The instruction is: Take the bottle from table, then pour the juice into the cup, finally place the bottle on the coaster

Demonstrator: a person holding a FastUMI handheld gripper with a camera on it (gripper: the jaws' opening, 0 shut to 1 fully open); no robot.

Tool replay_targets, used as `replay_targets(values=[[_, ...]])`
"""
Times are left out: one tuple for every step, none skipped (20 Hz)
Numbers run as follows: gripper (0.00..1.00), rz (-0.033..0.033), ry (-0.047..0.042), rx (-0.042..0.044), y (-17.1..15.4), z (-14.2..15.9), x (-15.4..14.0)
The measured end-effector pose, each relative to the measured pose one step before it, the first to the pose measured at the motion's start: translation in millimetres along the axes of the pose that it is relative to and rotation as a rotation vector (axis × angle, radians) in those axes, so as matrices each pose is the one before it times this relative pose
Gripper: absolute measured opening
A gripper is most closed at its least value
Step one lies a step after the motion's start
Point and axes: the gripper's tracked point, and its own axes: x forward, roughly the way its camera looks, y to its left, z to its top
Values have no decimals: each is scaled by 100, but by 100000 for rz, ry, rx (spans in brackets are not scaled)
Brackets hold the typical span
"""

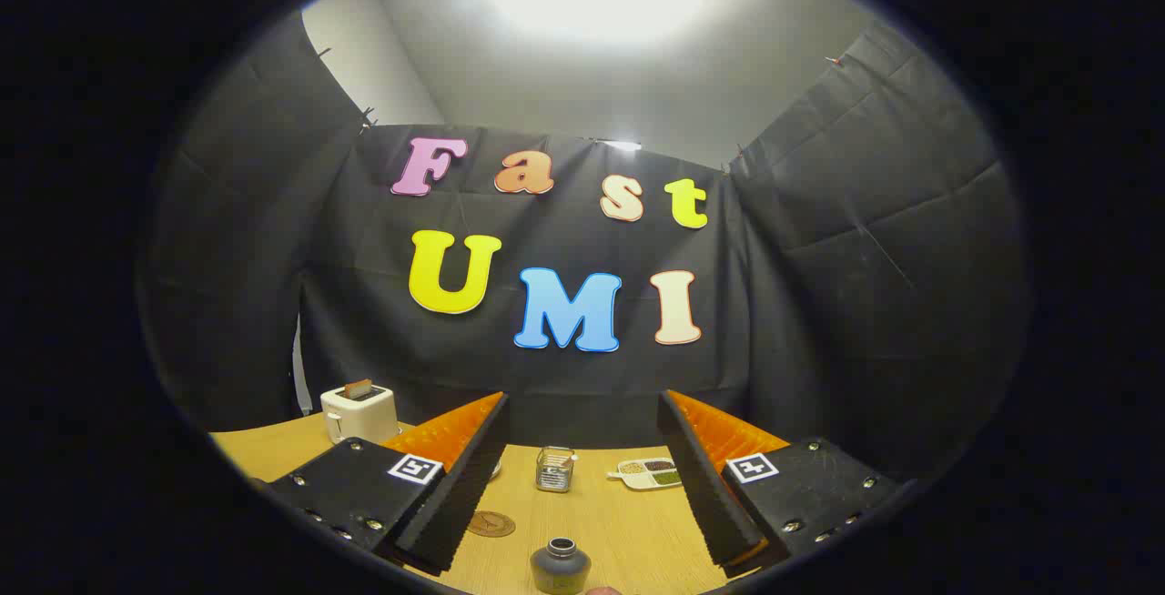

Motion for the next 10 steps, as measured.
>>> replay_targets(values=[[98,413,414,1,103,-150,18],[98,704,662,66,244,-277,71],[98,638,220,47,168,-79,42],[98,746,-42,248,128,-26,27],[98,553,-197,374,105,35,17],[98,373,-219,289,80,-56,78],[98,254,24,175,-20,-15,111],[98,273,47,37,11,-162,23],[98,144,165,90,-60,-138,40],[98,368,24,257,3,-95,60]])
